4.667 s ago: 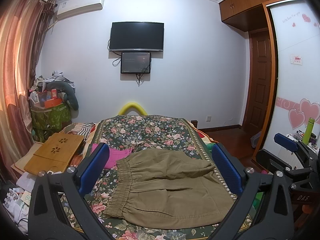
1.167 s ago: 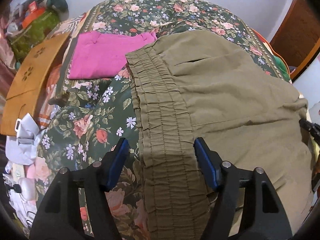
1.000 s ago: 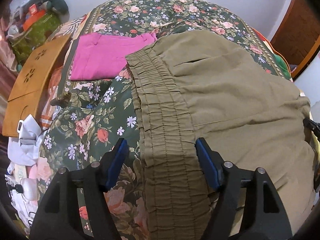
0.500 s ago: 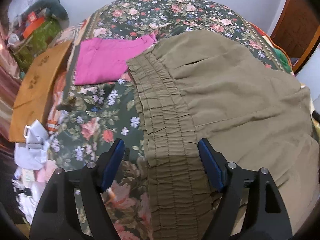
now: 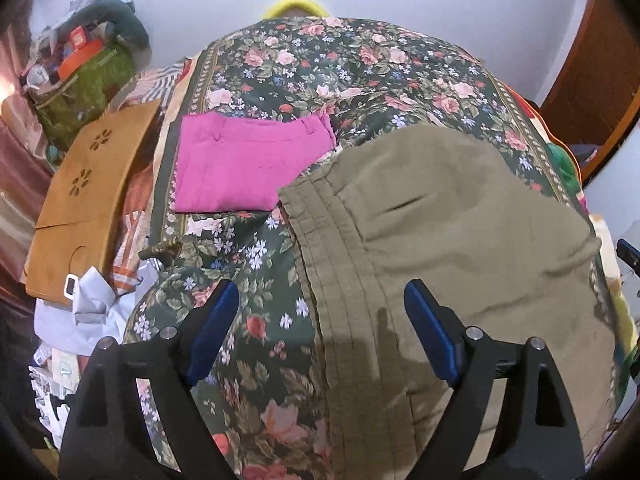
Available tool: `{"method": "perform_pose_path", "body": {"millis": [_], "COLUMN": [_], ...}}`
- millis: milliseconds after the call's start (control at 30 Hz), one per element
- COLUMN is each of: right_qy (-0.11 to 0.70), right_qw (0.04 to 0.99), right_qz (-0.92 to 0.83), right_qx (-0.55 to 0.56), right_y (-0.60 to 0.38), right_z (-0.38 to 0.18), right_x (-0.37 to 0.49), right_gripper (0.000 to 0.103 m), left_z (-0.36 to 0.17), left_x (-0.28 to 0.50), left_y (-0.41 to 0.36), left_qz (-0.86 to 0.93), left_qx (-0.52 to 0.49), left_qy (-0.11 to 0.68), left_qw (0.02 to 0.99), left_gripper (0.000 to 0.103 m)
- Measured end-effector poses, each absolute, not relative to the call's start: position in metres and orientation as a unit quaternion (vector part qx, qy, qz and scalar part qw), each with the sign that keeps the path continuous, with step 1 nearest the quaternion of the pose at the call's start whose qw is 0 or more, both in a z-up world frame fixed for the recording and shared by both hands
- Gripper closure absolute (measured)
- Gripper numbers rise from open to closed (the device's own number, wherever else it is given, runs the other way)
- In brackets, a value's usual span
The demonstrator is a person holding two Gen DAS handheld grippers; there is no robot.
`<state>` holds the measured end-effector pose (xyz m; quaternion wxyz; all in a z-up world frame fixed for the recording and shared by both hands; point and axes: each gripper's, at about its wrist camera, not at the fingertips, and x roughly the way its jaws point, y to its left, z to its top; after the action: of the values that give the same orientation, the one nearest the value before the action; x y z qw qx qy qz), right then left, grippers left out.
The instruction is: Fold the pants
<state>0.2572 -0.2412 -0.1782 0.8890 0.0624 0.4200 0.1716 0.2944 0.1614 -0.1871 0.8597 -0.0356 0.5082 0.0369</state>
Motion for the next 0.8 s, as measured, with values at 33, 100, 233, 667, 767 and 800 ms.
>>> {"method": "perform_pose_path", "body": {"millis": [33, 100, 233, 667, 767, 800], "right_qy": [0.422, 0.433, 0.46, 0.517, 0.511, 0.508], "right_qw": [0.887, 0.88, 0.865, 0.818, 0.822, 0.823], "right_qz": [0.176, 0.184, 0.191, 0.251, 0.251, 0.252], "right_qx": [0.064, 0.061, 0.053, 0.015, -0.015, -0.025], "right_y": [-0.24, -0.236, -0.23, -0.207, -0.204, -0.203], "right_z": [-0.178, -0.181, -0.196, -0.232, -0.236, -0.237], "right_x": [0.262, 0.274, 0.297, 0.326, 0.324, 0.323], "right_gripper": [0.061, 0.059, 0.059, 0.074, 0.087, 0.089], "left_z": [-0.19, -0.199, -0.217, -0.253, -0.248, -0.247], "left_x": [0.3, 0.31, 0.323, 0.33, 0.328, 0.327], "left_y": [0.163, 0.167, 0.166, 0.145, 0.136, 0.135], "left_qz": [0.034, 0.028, 0.008, -0.04, -0.045, -0.038], "left_qx": [-0.041, -0.056, -0.077, -0.05, -0.018, -0.006], "left_qy": [0.515, 0.531, 0.557, 0.588, 0.573, 0.568], "left_qw": [0.856, 0.845, 0.827, 0.806, 0.818, 0.822], "left_gripper": [0.018, 0.018, 0.018, 0.022, 0.04, 0.047]}}
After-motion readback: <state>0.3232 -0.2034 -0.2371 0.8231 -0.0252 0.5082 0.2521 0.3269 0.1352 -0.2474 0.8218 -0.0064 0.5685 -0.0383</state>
